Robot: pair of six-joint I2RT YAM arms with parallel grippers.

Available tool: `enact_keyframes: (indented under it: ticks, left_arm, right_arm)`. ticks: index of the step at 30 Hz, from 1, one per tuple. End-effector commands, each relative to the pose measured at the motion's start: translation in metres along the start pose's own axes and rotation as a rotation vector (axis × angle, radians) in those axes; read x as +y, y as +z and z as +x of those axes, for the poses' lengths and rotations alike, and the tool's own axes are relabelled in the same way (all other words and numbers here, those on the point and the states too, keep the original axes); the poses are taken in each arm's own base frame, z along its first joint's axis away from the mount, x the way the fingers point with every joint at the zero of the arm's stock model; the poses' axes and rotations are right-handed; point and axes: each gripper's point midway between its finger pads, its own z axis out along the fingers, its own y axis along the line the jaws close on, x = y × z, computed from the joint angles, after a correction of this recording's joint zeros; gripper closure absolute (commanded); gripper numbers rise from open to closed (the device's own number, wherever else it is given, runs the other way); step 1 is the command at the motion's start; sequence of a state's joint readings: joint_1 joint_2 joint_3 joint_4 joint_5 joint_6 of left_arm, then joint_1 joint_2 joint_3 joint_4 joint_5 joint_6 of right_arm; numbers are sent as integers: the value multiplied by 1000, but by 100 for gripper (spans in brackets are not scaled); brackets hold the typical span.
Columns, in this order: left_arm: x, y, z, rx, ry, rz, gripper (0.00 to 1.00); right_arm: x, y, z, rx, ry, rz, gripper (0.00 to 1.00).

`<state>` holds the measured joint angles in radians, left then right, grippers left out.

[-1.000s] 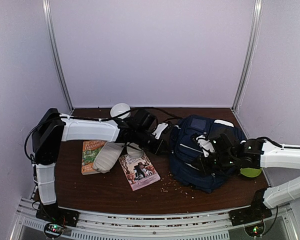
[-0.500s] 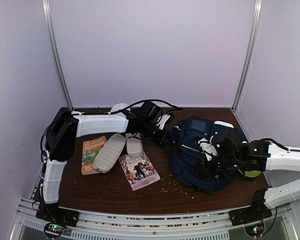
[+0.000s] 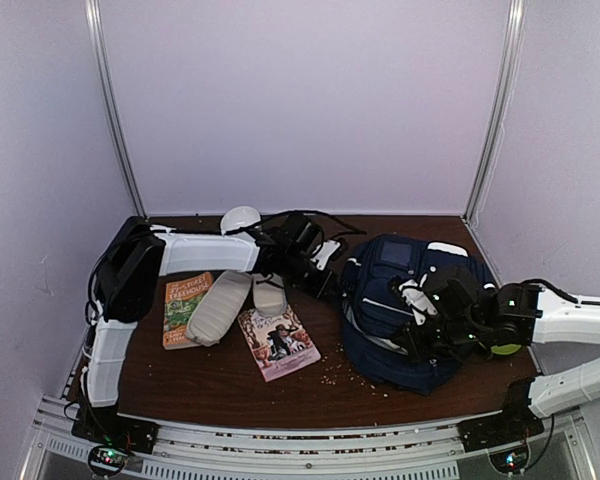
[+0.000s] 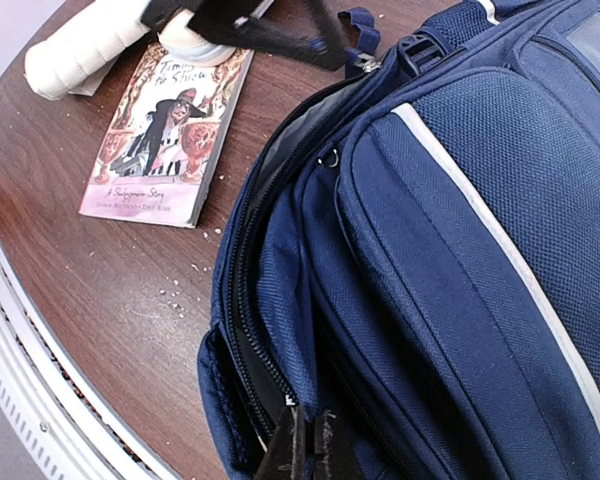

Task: Pack the student bag
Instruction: Unzip the student bag at the center of the board.

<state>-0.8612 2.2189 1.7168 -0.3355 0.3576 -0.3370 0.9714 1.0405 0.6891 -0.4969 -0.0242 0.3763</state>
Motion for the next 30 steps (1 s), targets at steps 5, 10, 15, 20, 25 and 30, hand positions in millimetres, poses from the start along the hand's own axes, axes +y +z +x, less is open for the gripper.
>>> enact_keyframes:
  ticks: [5, 10, 15, 20, 25, 30]
  left_arm:
    - [-43, -32, 9, -45, 96, 76, 100]
    - [-45, -32, 18, -34, 77, 72, 93]
    - [-51, -62, 4, -87, 92, 41, 33]
    - [-73, -101, -11, -158, 161, 23, 2]
    - [-121, -86, -3, -109, 345, 51, 2]
    - [-175, -52, 7, -41, 537, 128, 4]
  right_arm:
    - [-1, 2, -34, -121, 75, 49, 100]
    - [4, 5, -40, -126, 96, 33, 100]
    - [-4, -8, -47, -172, 140, 62, 61]
    - [-27, -24, -48, -215, 242, 159, 38]
    - [-77, -42, -22, -259, 394, 328, 39]
    - [-110, -68, 6, -321, 542, 427, 41]
